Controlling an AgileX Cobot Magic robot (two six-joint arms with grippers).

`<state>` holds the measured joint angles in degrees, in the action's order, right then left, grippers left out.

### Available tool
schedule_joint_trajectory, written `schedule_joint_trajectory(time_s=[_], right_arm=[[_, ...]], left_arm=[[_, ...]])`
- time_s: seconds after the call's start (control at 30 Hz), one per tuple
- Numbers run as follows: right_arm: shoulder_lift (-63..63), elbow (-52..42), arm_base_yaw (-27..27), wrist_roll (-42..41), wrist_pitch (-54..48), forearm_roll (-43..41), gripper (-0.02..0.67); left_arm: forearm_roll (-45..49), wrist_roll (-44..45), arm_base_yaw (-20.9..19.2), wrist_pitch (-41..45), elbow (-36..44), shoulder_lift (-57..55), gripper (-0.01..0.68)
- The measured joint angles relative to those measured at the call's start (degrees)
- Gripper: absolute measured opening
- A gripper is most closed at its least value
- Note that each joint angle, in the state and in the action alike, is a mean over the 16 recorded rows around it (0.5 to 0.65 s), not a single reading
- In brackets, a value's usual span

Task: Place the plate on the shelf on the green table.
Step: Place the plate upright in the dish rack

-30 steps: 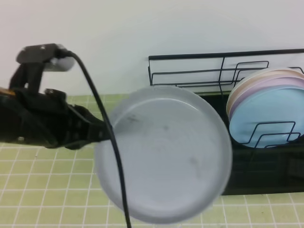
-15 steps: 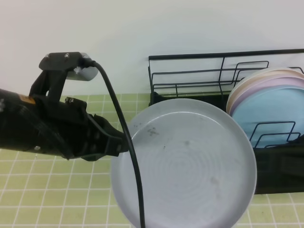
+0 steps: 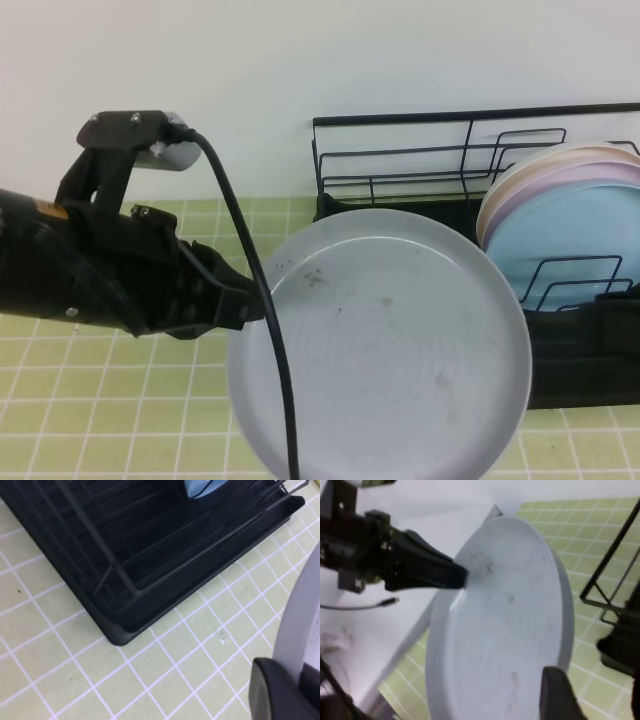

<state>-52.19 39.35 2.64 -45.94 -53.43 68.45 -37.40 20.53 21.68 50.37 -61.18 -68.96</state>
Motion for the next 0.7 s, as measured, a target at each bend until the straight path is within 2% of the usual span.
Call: schedule_joint_trajectory(time_s=[0.33,0.7], right_arm=[[-3.9,5.3,2.2,2.7,-2.6,-5.4,0.354],[-8.6,7.5,6.4,2.1,-1.1,-5.4,0.368]], left_arm=[[0.7,0.0,0.0,-0.1,0.0,0.0,0.002],[0.9,0.0,0.0,0.2,0.0,0.0,0.001]])
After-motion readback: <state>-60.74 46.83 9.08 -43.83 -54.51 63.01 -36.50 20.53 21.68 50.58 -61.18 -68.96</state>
